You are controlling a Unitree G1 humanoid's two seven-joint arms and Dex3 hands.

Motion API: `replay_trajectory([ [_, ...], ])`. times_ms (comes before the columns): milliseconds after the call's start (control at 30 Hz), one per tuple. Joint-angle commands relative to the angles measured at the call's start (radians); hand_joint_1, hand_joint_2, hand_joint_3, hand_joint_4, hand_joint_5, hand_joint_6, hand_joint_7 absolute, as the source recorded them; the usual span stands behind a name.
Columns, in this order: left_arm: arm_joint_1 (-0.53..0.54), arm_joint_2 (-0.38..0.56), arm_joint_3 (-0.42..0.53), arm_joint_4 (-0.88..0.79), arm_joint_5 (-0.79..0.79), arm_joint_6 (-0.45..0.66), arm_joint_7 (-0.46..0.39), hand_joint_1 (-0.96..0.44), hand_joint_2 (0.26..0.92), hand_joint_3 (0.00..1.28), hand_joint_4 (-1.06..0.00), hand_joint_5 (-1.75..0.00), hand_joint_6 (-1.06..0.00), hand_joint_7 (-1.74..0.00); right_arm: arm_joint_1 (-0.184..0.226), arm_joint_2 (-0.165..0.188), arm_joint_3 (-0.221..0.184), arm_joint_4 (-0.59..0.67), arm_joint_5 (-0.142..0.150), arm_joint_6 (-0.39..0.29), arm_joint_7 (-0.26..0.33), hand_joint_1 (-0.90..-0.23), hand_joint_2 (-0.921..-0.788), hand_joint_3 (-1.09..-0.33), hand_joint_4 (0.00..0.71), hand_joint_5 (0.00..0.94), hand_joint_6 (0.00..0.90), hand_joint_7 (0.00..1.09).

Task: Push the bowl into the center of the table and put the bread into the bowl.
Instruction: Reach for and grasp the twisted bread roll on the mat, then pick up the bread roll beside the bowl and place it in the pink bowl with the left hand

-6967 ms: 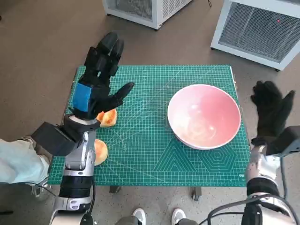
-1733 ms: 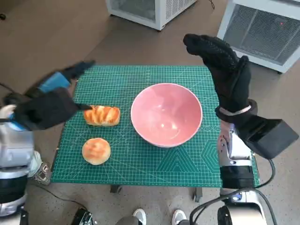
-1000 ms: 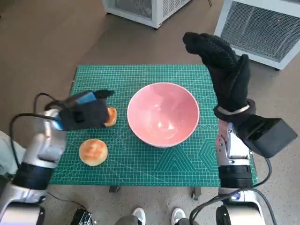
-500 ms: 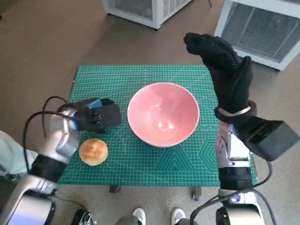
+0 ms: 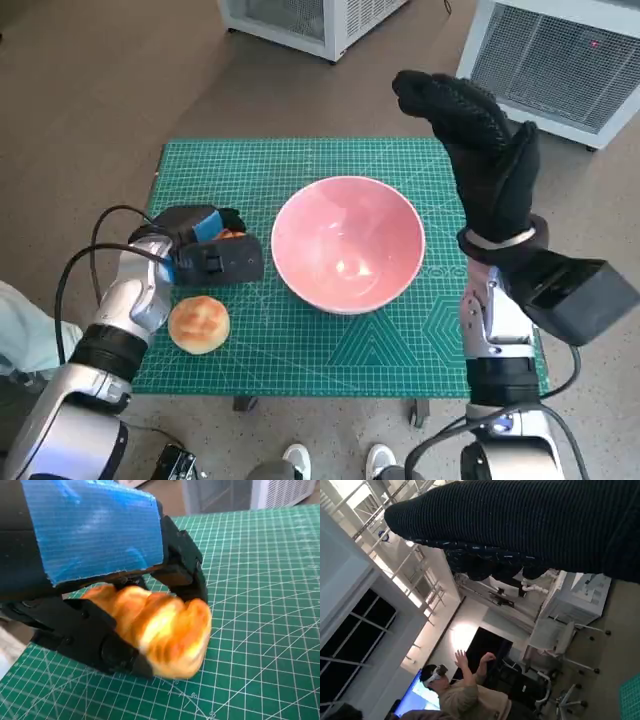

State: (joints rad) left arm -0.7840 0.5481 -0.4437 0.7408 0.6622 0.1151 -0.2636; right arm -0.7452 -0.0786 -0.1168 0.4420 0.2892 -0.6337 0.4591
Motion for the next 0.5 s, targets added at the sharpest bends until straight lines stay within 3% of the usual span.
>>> replay_trajectory([
  [33, 0.015, 0.047, 0.052, -0.097, -0.023, -0.003, -0.016, 0.00, 0.918, 0.02, -0.74, -1.18, -0.69, -1.02, 0.033, -0.003, 0.002, -0.003, -0.009, 0.005, -0.007, -0.732, -0.921, -0.753, 0.193, 0.002, 0.107, 0.39],
  [500, 0.117, 0.087, 0.266, -0.601, -0.113, 0.014, -0.007, 0.00, 0.916, 0.01, -0.77, -1.14, -0.70, -1.01, 0.037, -0.009, -0.005, 0.010, -0.001, 0.002, -0.001, -0.733, -0.921, -0.756, 0.195, 0.002, 0.102, 0.39],
])
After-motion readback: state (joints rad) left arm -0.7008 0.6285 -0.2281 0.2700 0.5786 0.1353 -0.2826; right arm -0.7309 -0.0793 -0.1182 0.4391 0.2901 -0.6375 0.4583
